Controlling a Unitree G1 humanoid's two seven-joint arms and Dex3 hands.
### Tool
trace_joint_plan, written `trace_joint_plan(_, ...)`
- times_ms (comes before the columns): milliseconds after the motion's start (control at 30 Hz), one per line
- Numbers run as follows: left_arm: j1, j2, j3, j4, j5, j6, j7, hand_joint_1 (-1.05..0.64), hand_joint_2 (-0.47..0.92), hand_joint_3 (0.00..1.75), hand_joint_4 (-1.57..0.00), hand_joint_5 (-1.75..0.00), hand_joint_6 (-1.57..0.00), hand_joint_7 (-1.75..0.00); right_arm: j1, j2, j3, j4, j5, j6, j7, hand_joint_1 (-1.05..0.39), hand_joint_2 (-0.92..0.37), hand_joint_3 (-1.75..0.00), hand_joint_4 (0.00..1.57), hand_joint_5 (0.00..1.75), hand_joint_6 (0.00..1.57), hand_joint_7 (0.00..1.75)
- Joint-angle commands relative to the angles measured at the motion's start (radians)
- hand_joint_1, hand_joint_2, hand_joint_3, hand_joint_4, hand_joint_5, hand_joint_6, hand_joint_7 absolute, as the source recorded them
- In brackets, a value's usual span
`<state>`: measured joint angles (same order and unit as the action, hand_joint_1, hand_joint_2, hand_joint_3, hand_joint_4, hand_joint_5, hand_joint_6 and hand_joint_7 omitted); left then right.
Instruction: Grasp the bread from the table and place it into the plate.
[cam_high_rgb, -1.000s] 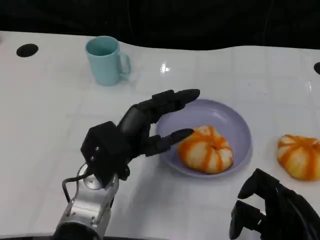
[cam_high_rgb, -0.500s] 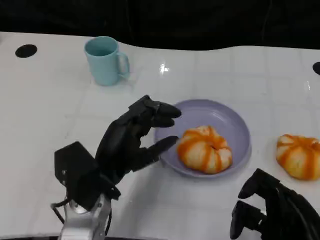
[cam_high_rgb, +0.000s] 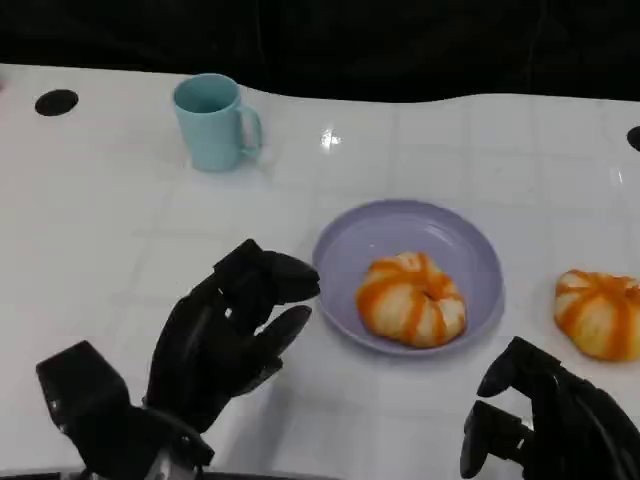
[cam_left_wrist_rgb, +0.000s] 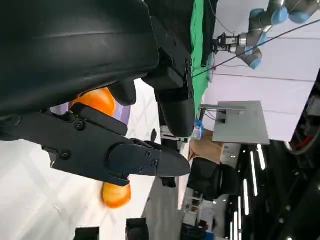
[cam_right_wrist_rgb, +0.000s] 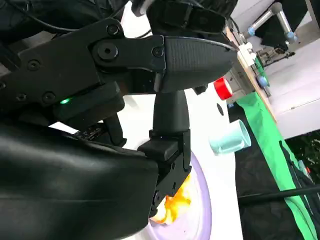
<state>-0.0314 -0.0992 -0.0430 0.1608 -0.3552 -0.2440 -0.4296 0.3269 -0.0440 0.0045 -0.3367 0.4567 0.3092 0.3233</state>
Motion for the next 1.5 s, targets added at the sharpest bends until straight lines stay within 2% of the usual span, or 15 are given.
trace_joint_plan(33, 0.055, 0.018, 0.020, -0.055, -0.038, 0.026, -0.019, -0.63, 0.92, 0.30, -0.44, -1.64, -0.52, -1.26, 0.004, -0.008, -0.006, -0.008, 0.007, -0.002, 0.002, -0.53, -0.92, -0.52, 0.76, 1.75, 0.46, 1.75)
trace_joint_plan(233, 0.125, 0.015, 0.033, -0.110, -0.069, 0.053, -0.019, -0.60, 0.92, 0.34, -0.50, -1.74, -0.55, -1.32, 0.009, 0.000, -0.003, -0.017, 0.007, 0.001, -0.009, -0.52, -0.92, -0.51, 0.76, 1.75, 0.47, 1.75)
trace_joint_plan(400, 0.174, 0.006, 0.044, -0.133, -0.106, 0.072, -0.022, -0.57, 0.92, 0.34, -0.53, -1.73, -0.53, -1.34, 0.007, -0.009, -0.001, -0.026, 0.004, 0.015, -0.013, -0.53, -0.92, -0.52, 0.76, 1.75, 0.47, 1.75)
trace_joint_plan(733, 0.227, 0.004, 0.063, -0.148, -0.150, 0.096, -0.036, -0.57, 0.92, 0.33, -0.59, -1.75, -0.48, -1.52, 0.007, -0.006, -0.005, -0.031, 0.009, 0.022, -0.020, -0.53, -0.92, -0.50, 0.76, 1.75, 0.46, 1.75)
trace_joint_plan(1100, 0.284, 0.012, 0.078, -0.161, -0.186, 0.145, -0.053, -0.54, 0.92, 0.39, -0.60, -1.75, -0.47, -1.53, -0.002, -0.008, -0.011, -0.016, 0.020, 0.019, -0.007, -0.53, -0.92, -0.50, 0.77, 1.75, 0.47, 1.75)
trace_joint_plan(1500, 0.283, 0.016, 0.089, -0.140, -0.187, 0.151, -0.083, -0.54, 0.92, 0.44, -0.59, -1.75, -0.45, -1.56, -0.002, -0.008, -0.010, -0.024, 0.006, 0.023, -0.023, -0.51, -0.92, -0.52, 0.73, 1.75, 0.44, 1.75)
